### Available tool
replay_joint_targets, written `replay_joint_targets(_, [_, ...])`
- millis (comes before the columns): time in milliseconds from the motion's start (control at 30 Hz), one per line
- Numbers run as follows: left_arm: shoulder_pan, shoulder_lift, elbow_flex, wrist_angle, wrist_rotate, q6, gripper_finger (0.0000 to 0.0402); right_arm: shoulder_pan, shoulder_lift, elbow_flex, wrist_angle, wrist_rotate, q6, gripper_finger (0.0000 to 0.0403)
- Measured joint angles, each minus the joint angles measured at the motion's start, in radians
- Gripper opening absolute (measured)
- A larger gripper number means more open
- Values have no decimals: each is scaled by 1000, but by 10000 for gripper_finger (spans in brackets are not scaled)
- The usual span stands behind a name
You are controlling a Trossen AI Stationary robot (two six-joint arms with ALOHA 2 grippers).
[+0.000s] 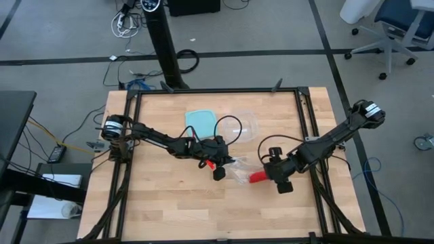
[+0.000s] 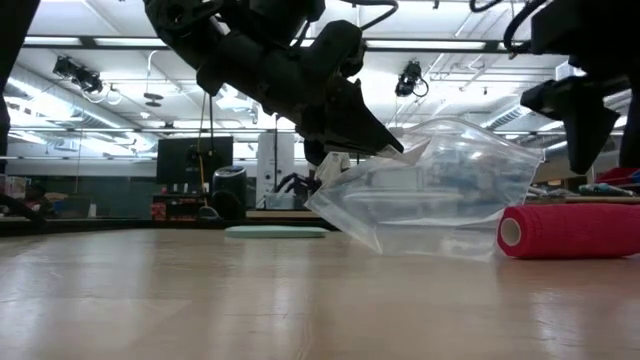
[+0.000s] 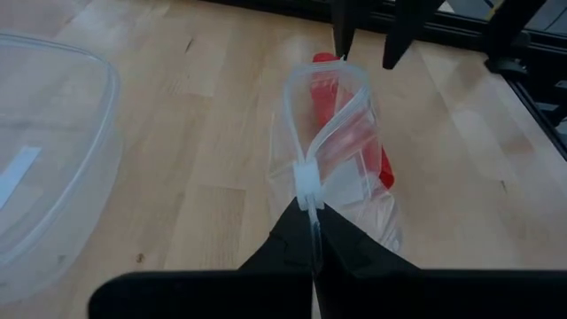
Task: Roll bandage
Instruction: Put the red rolled bandage into the transparent zip lock bag
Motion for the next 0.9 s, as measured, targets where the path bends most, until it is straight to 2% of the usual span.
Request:
replay_joint_targets(233, [0, 0, 0, 0, 0, 0, 0, -16, 5, -97, 141, -36, 46, 201])
replay_joint_targets(600, [0, 0, 0, 0, 0, 0, 0, -13, 33, -186, 249, -4, 43, 270])
replay_joint_targets(733, [0, 0, 0, 0, 0, 0, 0, -7, 98, -198, 257, -12, 20, 265])
replay_joint_targets(900, [0, 0, 0, -6, 0, 0, 0, -7, 148, -193, 283, -13, 17, 231])
